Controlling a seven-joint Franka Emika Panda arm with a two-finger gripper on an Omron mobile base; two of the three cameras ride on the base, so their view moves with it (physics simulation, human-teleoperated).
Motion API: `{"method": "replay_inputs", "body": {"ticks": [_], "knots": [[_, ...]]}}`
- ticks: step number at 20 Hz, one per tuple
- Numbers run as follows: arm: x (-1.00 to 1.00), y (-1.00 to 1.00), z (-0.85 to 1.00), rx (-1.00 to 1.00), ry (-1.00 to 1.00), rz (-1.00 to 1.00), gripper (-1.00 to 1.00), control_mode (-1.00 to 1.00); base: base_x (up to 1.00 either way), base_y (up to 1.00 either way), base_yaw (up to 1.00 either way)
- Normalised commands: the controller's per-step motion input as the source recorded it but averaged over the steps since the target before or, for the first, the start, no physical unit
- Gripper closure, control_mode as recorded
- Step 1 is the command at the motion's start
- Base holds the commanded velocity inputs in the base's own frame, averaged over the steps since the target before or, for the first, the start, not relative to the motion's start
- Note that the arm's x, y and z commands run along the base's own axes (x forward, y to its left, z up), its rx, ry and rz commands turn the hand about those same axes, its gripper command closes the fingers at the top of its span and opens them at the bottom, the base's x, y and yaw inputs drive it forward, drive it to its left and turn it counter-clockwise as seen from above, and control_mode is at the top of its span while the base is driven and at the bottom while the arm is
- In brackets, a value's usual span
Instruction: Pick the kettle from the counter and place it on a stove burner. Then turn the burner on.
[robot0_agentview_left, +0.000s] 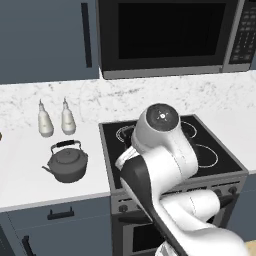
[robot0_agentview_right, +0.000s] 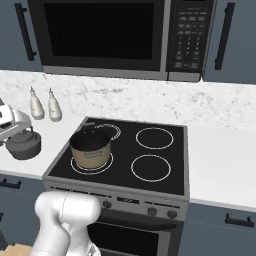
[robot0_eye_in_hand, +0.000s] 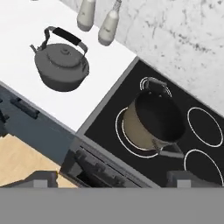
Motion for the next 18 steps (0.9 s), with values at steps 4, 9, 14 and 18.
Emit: {"method": "replay_inputs", "body": {"ticks": [4,9,14,18], "knots": [[-0.10,1.00,-0.05,-0.16,-0.14,0.39,-1.00,-1.00,0.00,0.00,0.00],[0.26,1.00,-0.04,-0.11,0.00,0.40,-1.00,-1.00,0.00,0.00,0.00],[0.68,1.00,-0.03,-0.25,0.02,0.19,-1.00,-1.00,0.00,0.00,0.00],[0.85,0.83,-0.01,-0.22,0.04,0.00,-1.00,-1.00,0.00,0.00,0.00]]}}
